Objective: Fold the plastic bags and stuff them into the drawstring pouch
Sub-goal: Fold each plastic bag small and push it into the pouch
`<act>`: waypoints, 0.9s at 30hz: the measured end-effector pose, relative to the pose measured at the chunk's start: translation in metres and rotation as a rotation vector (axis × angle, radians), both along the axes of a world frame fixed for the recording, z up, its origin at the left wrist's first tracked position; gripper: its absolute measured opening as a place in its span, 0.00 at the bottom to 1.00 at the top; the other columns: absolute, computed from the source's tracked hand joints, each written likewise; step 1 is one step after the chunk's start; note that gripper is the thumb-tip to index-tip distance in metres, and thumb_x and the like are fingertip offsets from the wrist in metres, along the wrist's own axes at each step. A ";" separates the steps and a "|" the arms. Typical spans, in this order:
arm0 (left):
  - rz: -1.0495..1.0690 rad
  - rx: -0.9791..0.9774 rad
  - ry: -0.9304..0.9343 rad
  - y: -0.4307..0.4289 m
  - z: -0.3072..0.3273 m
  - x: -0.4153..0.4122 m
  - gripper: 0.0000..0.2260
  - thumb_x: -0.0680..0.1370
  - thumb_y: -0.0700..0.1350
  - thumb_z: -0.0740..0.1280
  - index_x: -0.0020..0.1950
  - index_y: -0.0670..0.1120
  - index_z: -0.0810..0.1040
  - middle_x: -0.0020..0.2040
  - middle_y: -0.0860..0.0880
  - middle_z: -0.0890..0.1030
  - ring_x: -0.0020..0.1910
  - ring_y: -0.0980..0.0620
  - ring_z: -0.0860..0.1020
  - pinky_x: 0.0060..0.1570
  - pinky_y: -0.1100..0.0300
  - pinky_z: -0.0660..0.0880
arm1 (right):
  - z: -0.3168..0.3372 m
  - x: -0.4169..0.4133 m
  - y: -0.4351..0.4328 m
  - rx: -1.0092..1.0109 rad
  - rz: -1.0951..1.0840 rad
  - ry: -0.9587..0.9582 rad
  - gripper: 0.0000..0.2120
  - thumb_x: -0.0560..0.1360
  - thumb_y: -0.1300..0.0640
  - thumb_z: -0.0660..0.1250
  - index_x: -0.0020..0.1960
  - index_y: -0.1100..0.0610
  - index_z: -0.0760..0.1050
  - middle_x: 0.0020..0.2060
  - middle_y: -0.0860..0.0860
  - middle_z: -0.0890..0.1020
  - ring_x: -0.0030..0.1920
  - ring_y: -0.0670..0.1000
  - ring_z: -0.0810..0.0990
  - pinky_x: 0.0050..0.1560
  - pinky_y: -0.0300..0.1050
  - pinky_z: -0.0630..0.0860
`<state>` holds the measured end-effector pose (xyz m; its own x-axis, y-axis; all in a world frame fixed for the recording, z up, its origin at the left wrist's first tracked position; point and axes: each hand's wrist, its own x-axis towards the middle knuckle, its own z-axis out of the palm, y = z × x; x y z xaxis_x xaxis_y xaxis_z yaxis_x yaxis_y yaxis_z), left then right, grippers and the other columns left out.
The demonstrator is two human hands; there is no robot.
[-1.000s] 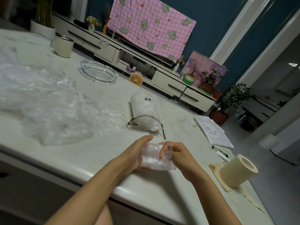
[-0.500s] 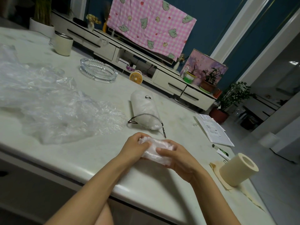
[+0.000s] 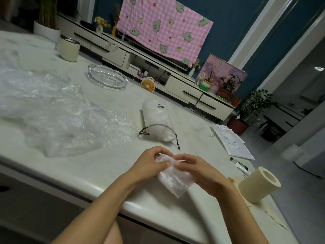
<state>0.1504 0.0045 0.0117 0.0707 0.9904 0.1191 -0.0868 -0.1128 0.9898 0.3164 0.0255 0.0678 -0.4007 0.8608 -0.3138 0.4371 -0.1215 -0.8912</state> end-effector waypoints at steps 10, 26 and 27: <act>-0.065 -0.318 -0.193 -0.006 0.005 0.005 0.13 0.75 0.43 0.69 0.58 0.40 0.74 0.50 0.42 0.82 0.43 0.47 0.81 0.45 0.54 0.78 | -0.019 -0.006 -0.002 0.077 -0.239 0.097 0.18 0.67 0.60 0.70 0.53 0.70 0.75 0.48 0.66 0.81 0.45 0.59 0.79 0.51 0.53 0.73; -0.003 -0.345 -0.217 -0.006 0.010 0.004 0.07 0.75 0.32 0.59 0.41 0.40 0.74 0.34 0.42 0.73 0.28 0.51 0.73 0.25 0.61 0.74 | -0.027 -0.019 -0.005 -0.009 -0.304 0.332 0.15 0.60 0.70 0.60 0.43 0.60 0.77 0.40 0.58 0.80 0.39 0.56 0.78 0.38 0.46 0.74; -0.019 -0.415 -0.283 -0.006 0.012 0.003 0.07 0.75 0.33 0.58 0.41 0.39 0.74 0.35 0.42 0.73 0.30 0.49 0.73 0.26 0.59 0.75 | -0.028 -0.020 -0.005 -0.016 -0.312 0.331 0.13 0.61 0.71 0.57 0.38 0.59 0.76 0.37 0.57 0.79 0.37 0.56 0.77 0.37 0.45 0.73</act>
